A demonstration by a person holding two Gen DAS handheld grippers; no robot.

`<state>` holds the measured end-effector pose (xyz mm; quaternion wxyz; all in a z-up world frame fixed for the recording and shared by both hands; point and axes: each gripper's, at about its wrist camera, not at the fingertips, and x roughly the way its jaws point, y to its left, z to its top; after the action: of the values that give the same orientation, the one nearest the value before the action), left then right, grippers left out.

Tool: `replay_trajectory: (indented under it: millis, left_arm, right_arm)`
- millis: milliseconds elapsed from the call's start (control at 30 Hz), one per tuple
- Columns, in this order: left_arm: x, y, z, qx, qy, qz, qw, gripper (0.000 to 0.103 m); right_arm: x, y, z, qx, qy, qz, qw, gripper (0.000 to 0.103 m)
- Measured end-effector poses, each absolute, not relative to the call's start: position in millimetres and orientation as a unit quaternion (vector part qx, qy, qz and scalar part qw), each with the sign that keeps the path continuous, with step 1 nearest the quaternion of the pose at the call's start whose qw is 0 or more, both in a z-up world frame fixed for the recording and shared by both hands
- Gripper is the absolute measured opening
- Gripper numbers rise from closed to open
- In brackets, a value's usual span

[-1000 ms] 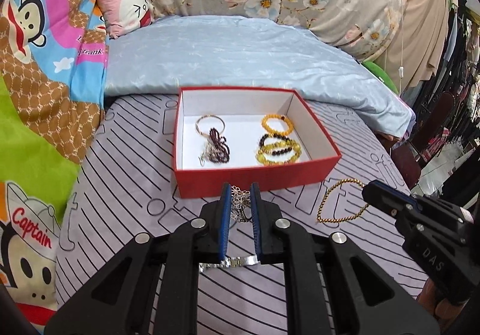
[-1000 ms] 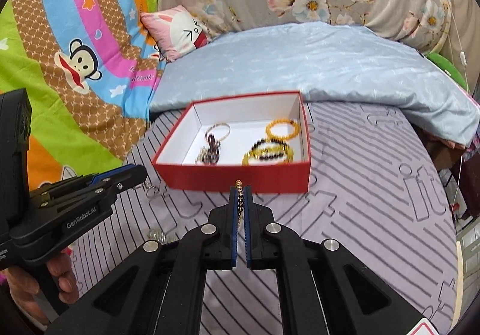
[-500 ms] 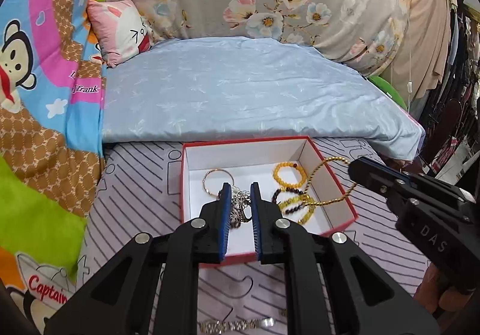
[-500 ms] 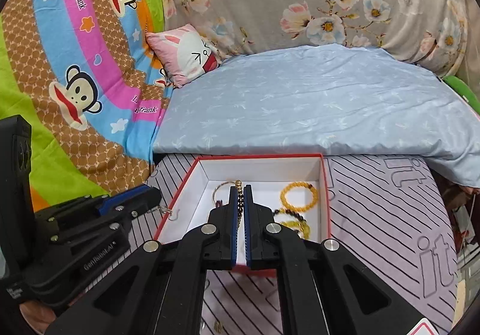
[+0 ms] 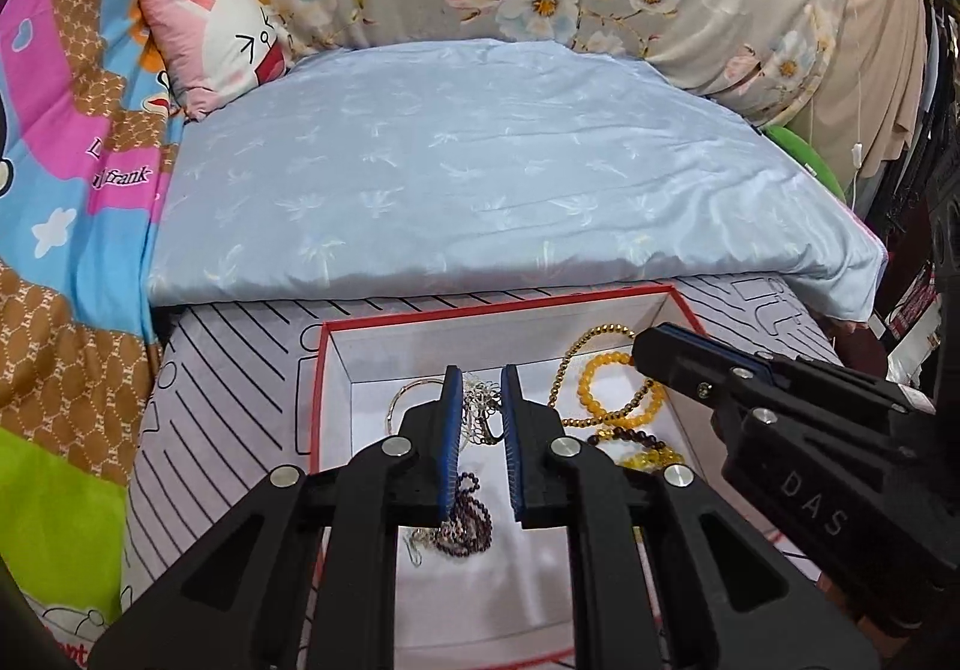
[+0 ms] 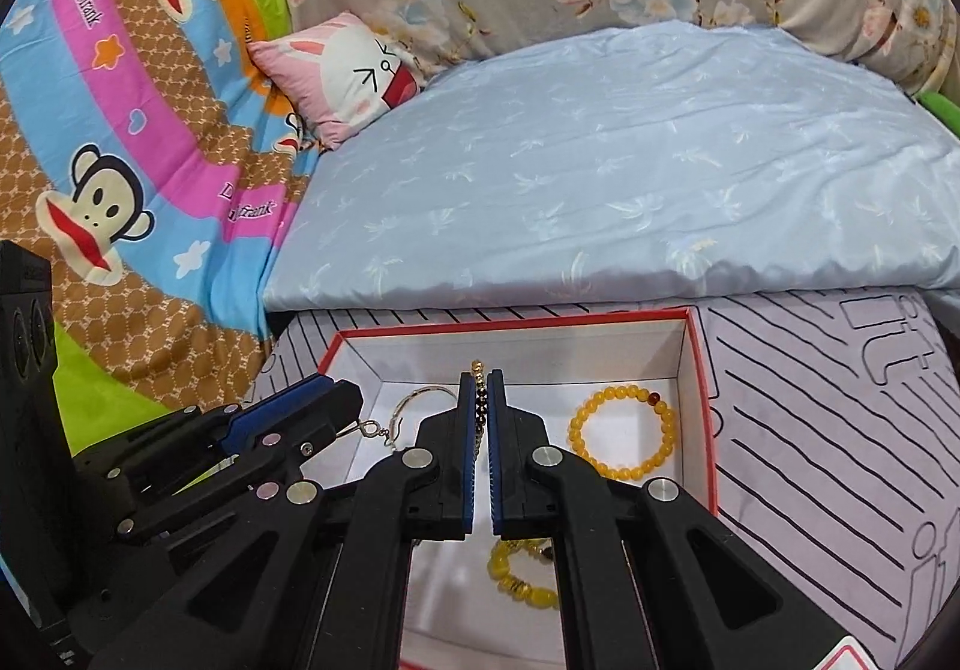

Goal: Organize jewelry
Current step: 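Carry silver chain and gold bead chain into the red box and open both tools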

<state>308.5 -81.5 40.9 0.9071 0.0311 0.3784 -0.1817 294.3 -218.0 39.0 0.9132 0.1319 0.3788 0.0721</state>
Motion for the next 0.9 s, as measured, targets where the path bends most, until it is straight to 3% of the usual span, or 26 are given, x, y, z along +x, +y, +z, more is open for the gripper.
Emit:
replay_trajectory:
  millis: [300, 767, 900]
  left_arm:
    - [334.2, -90.8, 12.0, 0.042, 0.401, -0.17, 0.899, 0.012]
    - [348.0, -89.2, -1.6, 0.037, 0.418, -0.158, 0.894, 0.012]
    - [348.0, -90.0, -1.9, 0.039, 0.418, -0.158, 0.894, 0.013]
  right_arm:
    - [314.9, -217.4, 5.5, 0.135, 0.406, 0.065, 0.902, 0.003]
    - [318.2, -211.1, -1.5, 0.105, 0.415, 0.04, 0.903, 0.004]
    - [316.7, -212.2, -0.3, 0.103, 0.411, 0.034, 0.905, 0.009]
